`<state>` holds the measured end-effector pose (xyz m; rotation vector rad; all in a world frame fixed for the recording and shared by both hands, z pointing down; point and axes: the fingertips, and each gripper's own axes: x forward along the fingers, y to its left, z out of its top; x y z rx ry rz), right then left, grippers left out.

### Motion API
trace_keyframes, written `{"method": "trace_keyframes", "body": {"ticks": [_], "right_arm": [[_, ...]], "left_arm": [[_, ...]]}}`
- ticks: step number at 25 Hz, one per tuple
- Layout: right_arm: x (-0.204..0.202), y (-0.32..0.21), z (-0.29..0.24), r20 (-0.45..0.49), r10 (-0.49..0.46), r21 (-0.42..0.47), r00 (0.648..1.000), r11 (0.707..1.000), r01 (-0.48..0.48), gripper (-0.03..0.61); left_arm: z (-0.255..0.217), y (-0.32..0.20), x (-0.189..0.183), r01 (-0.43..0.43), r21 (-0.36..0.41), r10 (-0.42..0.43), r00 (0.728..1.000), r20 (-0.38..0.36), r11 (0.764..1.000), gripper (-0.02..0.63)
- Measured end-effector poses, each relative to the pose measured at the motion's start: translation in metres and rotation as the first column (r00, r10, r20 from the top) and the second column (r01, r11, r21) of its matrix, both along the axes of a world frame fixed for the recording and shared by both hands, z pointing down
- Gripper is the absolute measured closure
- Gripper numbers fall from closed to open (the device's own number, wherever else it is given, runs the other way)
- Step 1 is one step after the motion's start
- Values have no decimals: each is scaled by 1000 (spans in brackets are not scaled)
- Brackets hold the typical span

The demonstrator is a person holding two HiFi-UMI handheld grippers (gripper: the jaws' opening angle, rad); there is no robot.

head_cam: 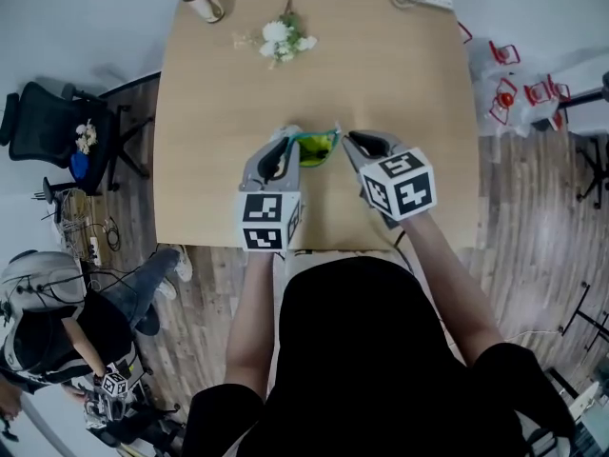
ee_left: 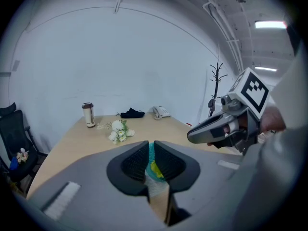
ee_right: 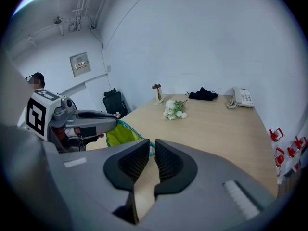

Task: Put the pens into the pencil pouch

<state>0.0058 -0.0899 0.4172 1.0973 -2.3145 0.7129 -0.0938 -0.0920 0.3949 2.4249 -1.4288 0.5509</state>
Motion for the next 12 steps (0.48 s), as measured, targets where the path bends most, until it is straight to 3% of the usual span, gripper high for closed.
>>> {"method": "trace_keyframes", "body": {"ticks": [12], "right_arm": [[26, -2, -48, 49, 25, 170, 999, 985, -33, 534]], "left_arm": [[-29, 3, 15, -22, 44, 22, 1000, 3, 999, 578]]}}
